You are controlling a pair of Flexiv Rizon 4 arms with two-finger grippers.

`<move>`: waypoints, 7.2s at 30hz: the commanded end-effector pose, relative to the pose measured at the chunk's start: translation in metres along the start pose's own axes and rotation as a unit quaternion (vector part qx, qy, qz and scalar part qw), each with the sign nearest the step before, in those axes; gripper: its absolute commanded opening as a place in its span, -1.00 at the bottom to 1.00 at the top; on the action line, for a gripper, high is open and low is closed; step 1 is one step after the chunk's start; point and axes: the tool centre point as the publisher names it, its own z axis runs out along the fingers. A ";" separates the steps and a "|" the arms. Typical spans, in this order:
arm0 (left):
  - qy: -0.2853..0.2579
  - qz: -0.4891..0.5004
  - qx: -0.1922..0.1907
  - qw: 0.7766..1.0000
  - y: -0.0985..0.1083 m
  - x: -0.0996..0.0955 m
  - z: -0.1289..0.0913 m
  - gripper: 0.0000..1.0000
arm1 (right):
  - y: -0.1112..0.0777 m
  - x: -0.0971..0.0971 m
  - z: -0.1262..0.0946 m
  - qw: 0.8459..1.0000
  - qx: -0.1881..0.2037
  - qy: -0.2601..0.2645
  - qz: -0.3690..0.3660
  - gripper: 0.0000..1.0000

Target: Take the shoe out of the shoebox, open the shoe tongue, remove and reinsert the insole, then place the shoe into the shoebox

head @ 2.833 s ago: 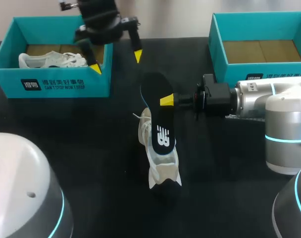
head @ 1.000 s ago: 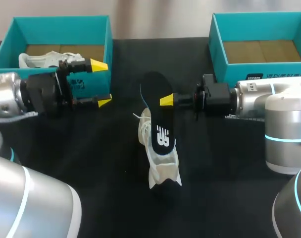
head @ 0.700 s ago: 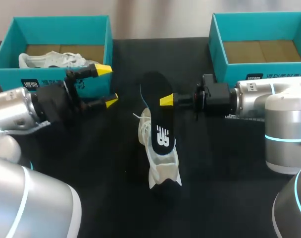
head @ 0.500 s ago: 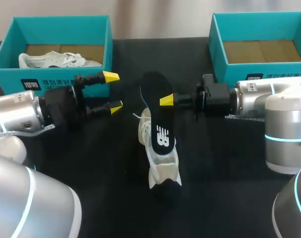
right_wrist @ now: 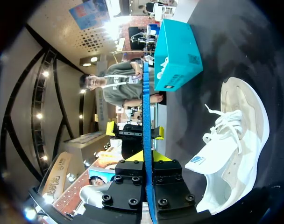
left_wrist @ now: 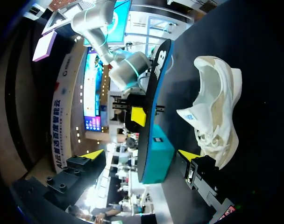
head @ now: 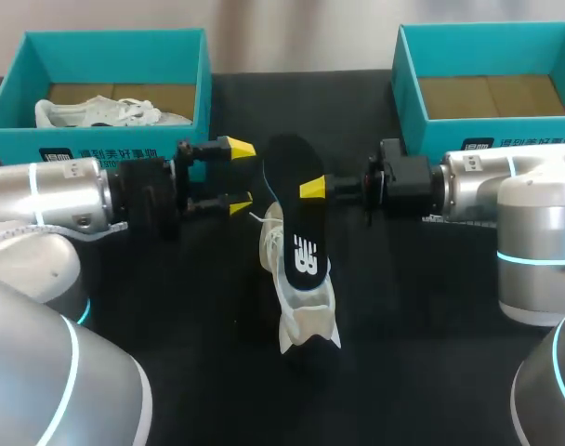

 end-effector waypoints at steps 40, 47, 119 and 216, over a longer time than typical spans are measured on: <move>-0.040 0.047 0.039 0.997 -0.014 0.010 0.073 -0.22 | -0.001 0.000 0.001 1.000 -0.001 -0.001 0.000 -1.00; -0.054 0.054 0.029 0.997 -0.012 0.011 0.076 -0.22 | -0.001 0.000 0.001 1.000 -0.001 -0.001 0.000 -1.00; 0.044 -0.024 0.081 0.995 -0.161 -0.008 -0.043 -1.00 | -0.039 -0.037 -0.112 0.859 0.271 -0.253 -0.352 1.00; -0.035 -0.279 0.135 0.950 -0.196 0.069 0.025 -1.00 | -0.069 -0.143 -0.058 0.580 0.399 -0.350 -0.618 1.00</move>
